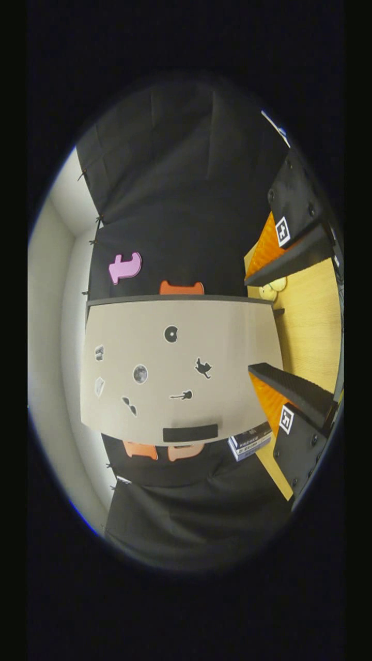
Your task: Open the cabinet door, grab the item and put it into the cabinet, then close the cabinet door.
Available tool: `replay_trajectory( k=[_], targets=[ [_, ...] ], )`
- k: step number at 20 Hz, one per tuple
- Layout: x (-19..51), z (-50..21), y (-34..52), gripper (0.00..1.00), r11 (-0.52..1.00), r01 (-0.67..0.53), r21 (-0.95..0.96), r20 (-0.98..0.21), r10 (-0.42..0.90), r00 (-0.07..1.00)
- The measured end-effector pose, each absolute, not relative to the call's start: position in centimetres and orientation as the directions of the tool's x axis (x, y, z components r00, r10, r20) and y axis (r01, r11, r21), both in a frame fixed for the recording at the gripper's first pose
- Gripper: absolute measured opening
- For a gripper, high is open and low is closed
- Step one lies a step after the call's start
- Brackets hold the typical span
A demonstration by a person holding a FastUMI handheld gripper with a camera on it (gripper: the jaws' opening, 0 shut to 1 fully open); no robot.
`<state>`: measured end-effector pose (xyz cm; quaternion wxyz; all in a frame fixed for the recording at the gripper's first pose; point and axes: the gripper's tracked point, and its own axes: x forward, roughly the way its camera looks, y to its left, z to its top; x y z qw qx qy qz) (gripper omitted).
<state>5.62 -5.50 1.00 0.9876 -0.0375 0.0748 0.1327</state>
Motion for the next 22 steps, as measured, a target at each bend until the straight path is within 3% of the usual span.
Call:
replay_trajectory(
  k=[22],
  targets=[
    [2.7,1.9,-12.7,0.96,0.981,-0.193,-0.004,-0.139,0.191,0.972]
  ],
)
